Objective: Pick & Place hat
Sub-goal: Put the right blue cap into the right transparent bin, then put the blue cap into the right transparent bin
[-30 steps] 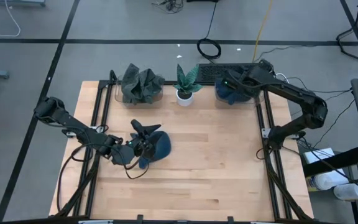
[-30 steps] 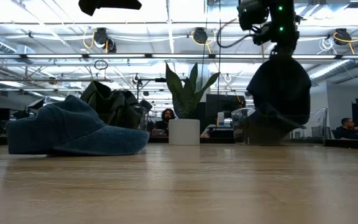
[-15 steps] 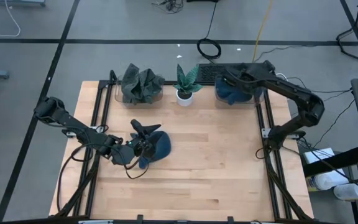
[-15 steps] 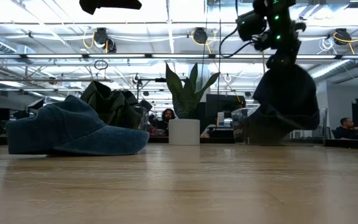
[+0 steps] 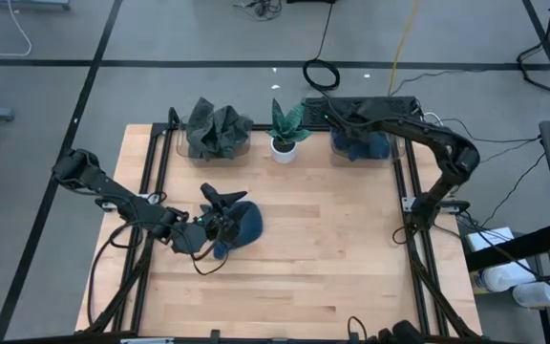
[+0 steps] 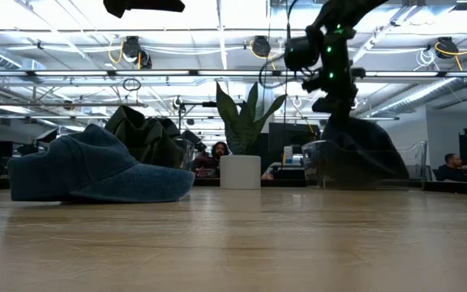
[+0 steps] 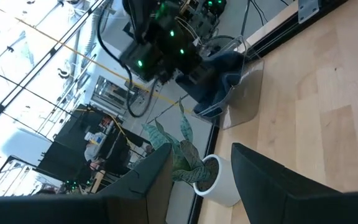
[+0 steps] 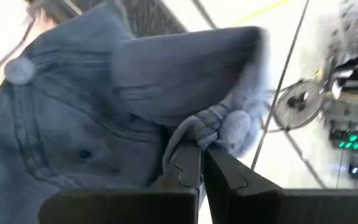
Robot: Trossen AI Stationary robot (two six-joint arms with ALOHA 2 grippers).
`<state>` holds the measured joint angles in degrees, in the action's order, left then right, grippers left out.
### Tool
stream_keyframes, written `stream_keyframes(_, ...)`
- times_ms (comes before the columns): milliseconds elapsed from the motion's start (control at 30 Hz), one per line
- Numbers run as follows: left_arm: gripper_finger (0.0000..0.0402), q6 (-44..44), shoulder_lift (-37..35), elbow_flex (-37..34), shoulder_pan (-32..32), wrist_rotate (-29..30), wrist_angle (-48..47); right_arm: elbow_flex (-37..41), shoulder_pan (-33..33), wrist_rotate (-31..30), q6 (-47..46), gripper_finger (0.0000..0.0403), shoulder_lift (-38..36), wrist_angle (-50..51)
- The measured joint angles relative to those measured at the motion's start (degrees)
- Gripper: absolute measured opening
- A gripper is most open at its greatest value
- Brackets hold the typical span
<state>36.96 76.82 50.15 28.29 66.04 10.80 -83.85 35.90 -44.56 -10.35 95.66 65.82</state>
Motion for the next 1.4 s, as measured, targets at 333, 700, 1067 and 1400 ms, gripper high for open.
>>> stream_keyframes(333, 0.0168, -1.12, 0.0, 0.0, 0.0, 0.0, -0.28, 7.96, 3.07, 8.8, 1.68, 0.0, 4.08, -9.92)
stream_keyframes(700, 0.0168, -1.28, 0.0, 0.0, 0.0, -0.02, -0.28, 12.22, 5.36, 20.88, 2.93, 0.0, 3.97, -17.86)
stream_keyframes(1067, 0.0168, -1.25, 0.0, 0.0, 0.0, -0.04, -0.28, 12.37, 5.24, 20.82, 3.63, 0.0043, -0.74, -17.58)
stream_keyframes(1400, 0.0168, -1.25, 0.0, 0.0, 0.0, -0.09, -0.25, 12.35, 4.4, 25.25, 3.74, 0.0198, -10.31, -16.92)
